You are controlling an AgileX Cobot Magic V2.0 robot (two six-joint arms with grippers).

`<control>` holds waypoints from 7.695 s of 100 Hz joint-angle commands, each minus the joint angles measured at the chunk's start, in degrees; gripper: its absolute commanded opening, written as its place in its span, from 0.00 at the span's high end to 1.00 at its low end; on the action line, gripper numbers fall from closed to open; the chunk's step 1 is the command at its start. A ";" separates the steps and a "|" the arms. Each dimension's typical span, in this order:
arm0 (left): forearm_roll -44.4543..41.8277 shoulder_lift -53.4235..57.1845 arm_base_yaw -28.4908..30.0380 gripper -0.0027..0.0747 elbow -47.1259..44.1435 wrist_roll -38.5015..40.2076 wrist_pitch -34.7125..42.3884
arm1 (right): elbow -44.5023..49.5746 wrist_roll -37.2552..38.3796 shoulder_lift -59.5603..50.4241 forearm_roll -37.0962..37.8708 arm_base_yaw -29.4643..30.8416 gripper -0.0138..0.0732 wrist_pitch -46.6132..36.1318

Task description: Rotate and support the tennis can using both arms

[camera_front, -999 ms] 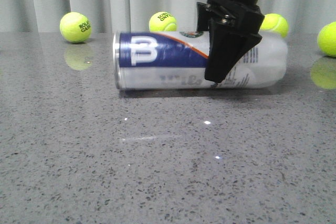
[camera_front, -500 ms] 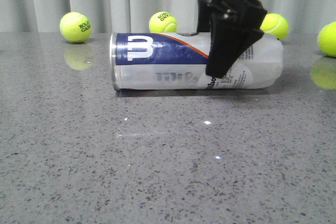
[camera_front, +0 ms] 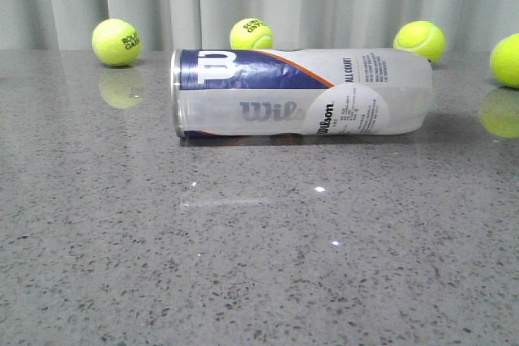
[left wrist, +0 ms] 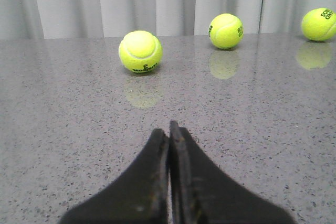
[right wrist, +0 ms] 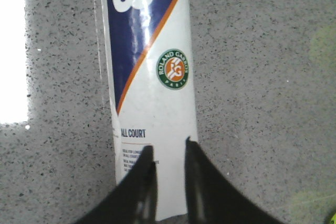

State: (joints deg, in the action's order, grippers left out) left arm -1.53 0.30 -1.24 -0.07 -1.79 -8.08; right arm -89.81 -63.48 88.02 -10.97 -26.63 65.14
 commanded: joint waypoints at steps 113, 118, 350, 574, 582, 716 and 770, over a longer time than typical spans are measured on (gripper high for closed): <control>0.36 1.95 0.17 0.99 -2.47 0.51 4.64 | 38.14 62.50 -40.32 -0.39 7.57 0.92 -22.83; 0.36 1.95 0.17 0.99 -2.47 0.51 4.64 | 41.78 62.50 -43.88 -0.39 7.57 0.92 -26.56; 93.59 -90.11 -15.97 0.23 56.09 -47.83 -42.25 | 73.74 62.30 -76.60 -0.39 7.57 0.92 -54.90; 7.68 -91.63 -35.93 0.98 102.42 -17.59 -65.11 | 73.74 62.30 -76.60 -0.39 7.57 0.92 -54.96; 7.68 -91.98 -35.93 0.93 102.56 -17.59 -65.11 | 73.74 62.30 -76.60 -0.39 7.57 0.92 -54.96; 5.60 -94.42 -35.81 0.93 118.65 -13.36 -56.45 | 73.74 62.30 -76.60 -0.39 7.57 0.92 -54.96; 3.07 -68.27 -35.81 0.99 84.13 -6.93 -36.21 | 73.74 62.30 -76.60 -0.39 7.57 0.92 -54.96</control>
State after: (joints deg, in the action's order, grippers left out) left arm 1.03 -74.49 -36.80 88.36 -9.62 -53.06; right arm -14.55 -0.96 10.88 -11.15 -19.44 15.17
